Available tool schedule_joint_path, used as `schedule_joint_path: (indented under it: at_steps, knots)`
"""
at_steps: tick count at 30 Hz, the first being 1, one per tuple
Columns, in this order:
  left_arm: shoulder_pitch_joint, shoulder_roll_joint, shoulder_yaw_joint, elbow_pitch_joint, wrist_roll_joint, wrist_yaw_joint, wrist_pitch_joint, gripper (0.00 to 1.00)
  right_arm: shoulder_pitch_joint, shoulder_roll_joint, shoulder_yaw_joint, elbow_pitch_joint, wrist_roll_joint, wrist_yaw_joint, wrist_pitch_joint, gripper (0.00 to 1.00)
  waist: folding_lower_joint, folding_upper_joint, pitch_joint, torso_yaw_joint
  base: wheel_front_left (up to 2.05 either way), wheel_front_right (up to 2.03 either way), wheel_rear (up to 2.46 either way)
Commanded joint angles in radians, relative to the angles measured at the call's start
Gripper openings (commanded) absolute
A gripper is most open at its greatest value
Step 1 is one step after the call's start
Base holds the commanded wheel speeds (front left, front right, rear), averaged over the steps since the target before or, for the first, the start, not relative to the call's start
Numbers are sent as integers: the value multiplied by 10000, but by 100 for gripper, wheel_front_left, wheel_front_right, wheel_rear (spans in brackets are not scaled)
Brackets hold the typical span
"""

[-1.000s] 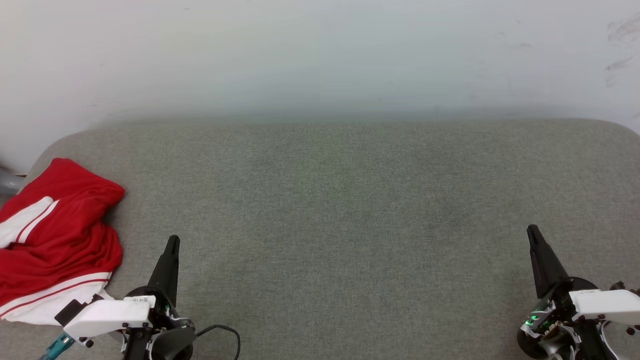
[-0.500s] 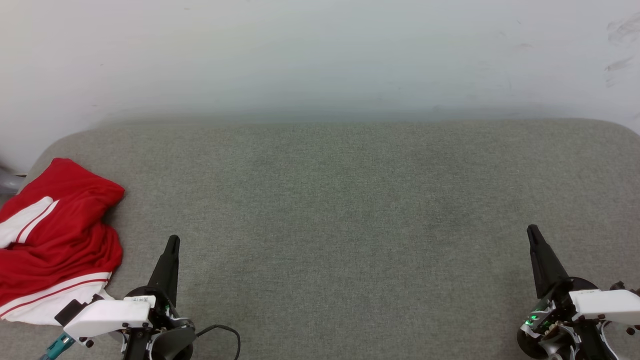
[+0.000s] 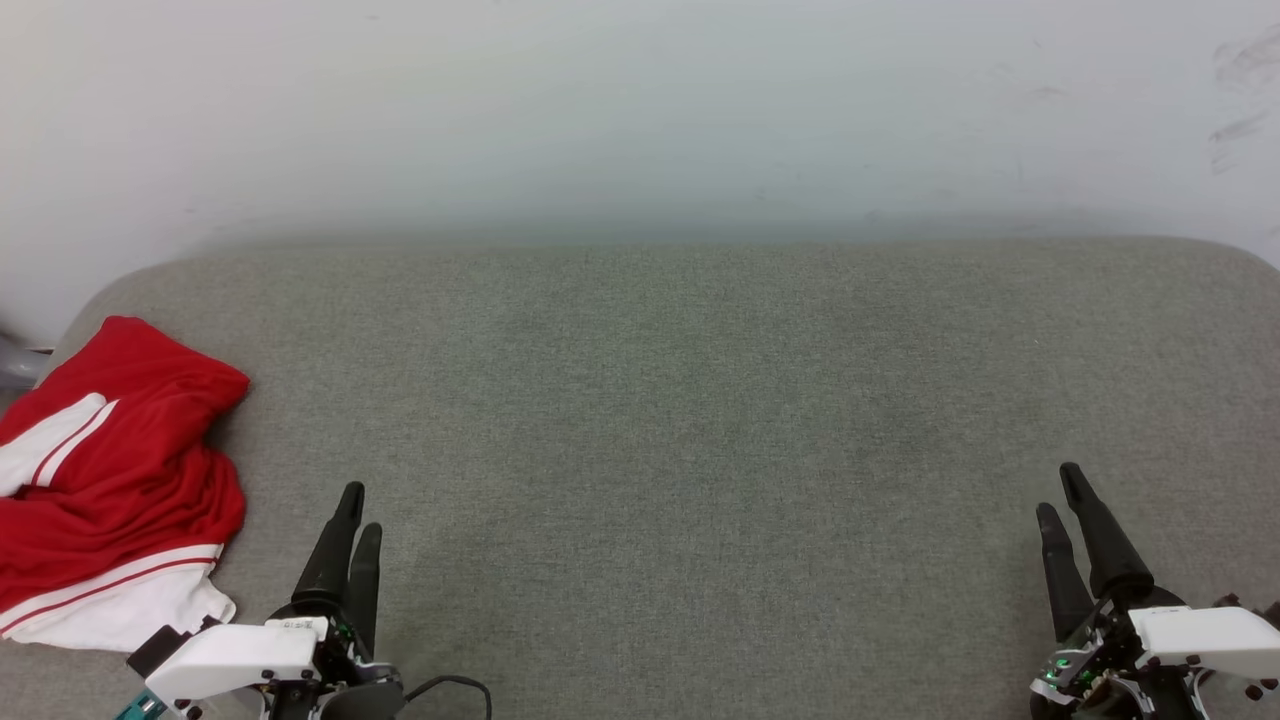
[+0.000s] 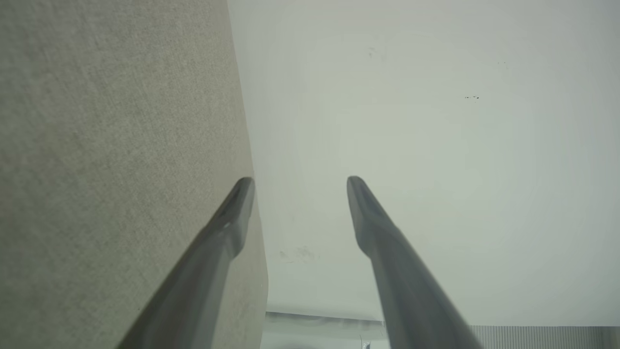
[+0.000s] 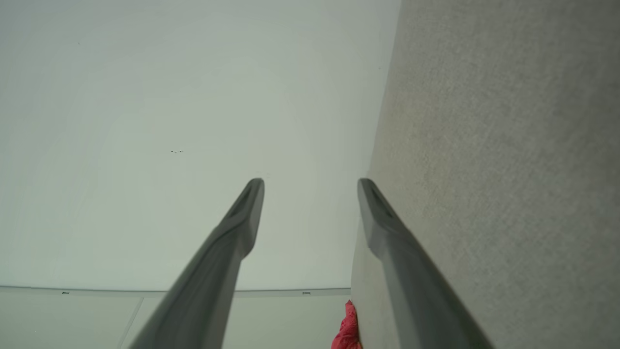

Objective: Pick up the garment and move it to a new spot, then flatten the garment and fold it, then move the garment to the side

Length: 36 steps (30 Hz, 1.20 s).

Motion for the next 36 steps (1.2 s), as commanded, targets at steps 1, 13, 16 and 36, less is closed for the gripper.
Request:
schedule_joint_path:
  at_steps: [1, 13, 16, 36]
  knots:
    - [-190, 13, -146, -317, 68, -2, -91, 100, -144, -3, 75, -331, -48, 0, -116, 100, 0, 0, -1, 8, 0, 0, 0]
    - [-117, 163, -634, -998, 1405, -2, -767, 100, -1, -338, 461, -856, -1496, 0, -755, 100, 0, 0, -22, 71, 0, 0, 0]
    - [-62, 104, -613, -1187, 2143, -2, -896, 100, -3, -394, 496, -948, -2380, 0, -893, 100, 0, 0, -29, 75, 0, 0, 0]
    - [168, 508, -1267, -1848, 7376, 22, -1671, 100, 242, -420, 615, -2084, -7855, 0, -1173, 100, 0, 0, -115, 109, 0, 0, 0]
